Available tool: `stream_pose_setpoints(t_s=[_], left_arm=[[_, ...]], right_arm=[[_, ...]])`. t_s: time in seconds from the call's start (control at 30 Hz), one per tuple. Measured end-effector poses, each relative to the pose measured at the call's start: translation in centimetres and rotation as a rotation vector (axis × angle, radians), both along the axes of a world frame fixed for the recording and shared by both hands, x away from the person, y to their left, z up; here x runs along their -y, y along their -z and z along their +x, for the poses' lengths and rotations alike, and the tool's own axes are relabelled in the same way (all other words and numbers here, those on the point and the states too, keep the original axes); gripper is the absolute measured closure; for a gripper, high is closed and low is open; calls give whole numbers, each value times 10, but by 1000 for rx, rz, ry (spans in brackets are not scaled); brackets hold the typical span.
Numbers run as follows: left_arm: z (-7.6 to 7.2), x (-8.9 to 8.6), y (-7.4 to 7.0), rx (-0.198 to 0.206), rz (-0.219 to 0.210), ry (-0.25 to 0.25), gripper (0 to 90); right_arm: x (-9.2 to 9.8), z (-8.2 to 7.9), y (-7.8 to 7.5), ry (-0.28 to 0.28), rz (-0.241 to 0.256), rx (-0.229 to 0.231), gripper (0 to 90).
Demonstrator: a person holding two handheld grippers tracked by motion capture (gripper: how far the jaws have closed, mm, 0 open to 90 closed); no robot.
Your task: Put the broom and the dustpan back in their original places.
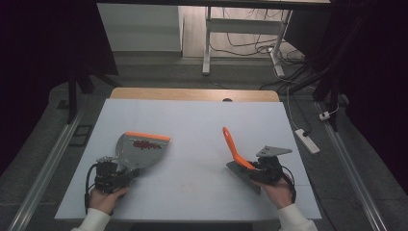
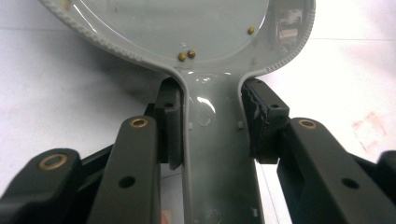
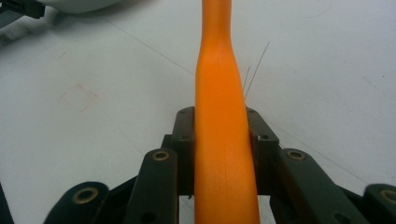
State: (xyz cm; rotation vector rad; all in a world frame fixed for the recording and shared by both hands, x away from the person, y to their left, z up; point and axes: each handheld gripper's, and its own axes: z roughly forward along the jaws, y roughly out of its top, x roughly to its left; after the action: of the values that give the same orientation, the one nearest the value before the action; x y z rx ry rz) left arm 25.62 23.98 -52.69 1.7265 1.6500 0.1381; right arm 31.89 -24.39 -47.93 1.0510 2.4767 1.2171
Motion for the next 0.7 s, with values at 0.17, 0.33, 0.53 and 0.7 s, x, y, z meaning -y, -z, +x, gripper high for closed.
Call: stream_pose_setpoints(t_s=[0.17,0.33,0.53,0.7], left_arm=[[1,0,2,-12,-3,-8,612],[1,2,3,-19,3,-13,611],[1,3,3,-21,7,-5,610],[1,4,4,-22,15,-1,610]], right_arm=[[1,2,4,11,-5,-20,703],[5,6,9,49,-21,-45,703],[12,11,12,81,-13,-42,694],[18,17,18,123,-49,-34,622]])
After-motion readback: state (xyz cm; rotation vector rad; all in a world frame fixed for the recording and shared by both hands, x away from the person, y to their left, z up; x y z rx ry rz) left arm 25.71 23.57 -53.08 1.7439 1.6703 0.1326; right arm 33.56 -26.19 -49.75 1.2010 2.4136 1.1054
